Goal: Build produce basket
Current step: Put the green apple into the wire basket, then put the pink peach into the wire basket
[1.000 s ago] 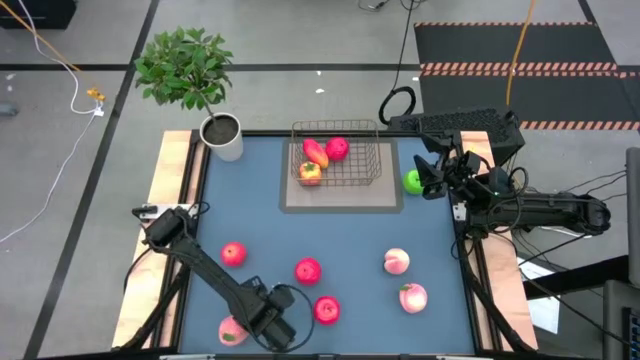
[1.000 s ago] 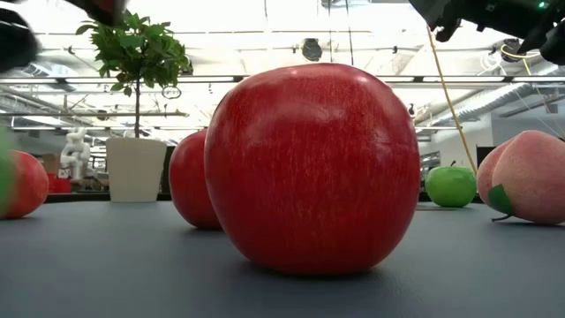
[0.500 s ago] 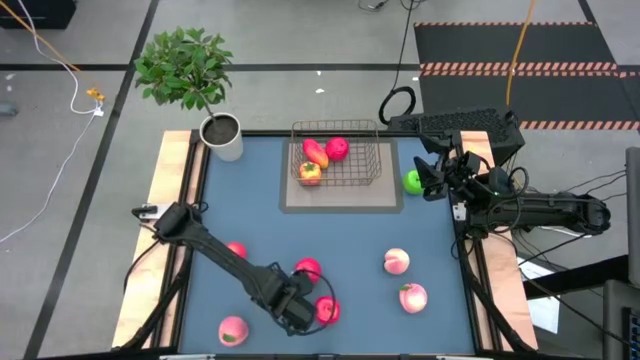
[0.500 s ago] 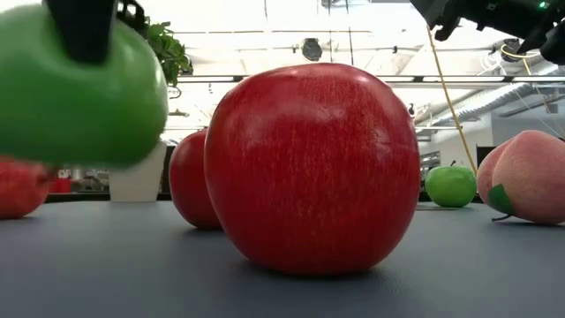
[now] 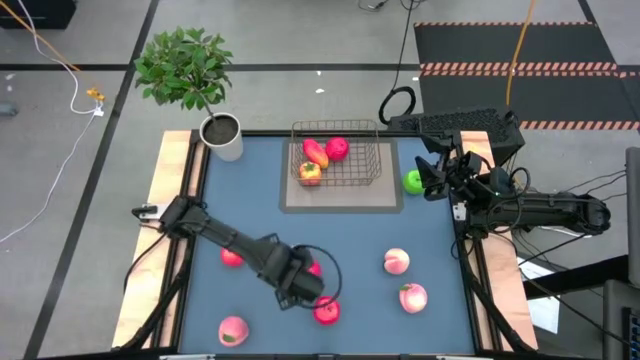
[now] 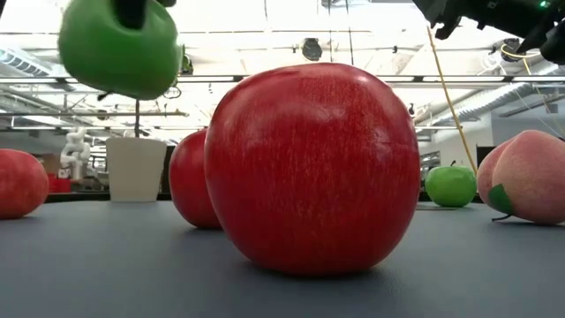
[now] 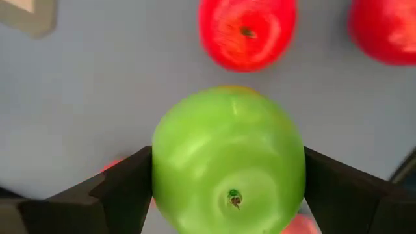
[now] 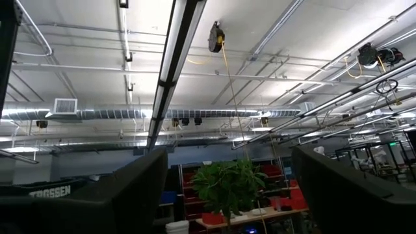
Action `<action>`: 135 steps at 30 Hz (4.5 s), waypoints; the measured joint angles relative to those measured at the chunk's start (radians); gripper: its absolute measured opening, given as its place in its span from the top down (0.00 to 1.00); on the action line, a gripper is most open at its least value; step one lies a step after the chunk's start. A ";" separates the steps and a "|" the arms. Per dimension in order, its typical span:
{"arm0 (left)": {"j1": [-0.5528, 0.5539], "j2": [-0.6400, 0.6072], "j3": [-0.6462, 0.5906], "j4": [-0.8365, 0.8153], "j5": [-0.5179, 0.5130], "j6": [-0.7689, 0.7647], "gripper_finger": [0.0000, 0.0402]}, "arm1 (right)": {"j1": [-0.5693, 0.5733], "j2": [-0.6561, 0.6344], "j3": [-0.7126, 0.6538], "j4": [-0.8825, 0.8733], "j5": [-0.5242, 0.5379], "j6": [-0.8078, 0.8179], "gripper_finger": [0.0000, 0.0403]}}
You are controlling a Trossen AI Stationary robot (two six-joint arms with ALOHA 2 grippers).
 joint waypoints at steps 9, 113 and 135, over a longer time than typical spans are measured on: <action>0.151 0.000 0.047 0.003 -0.056 0.244 0.17 | 0.000 0.000 0.000 -0.006 -0.009 0.002 0.21; 0.410 0.183 -0.290 1.911 0.115 0.905 0.02 | 0.003 -0.083 0.000 -0.053 -0.391 0.320 0.21; 0.325 0.400 -0.196 1.899 0.174 0.997 0.02 | 0.002 -0.087 0.000 -0.075 -0.385 0.309 0.21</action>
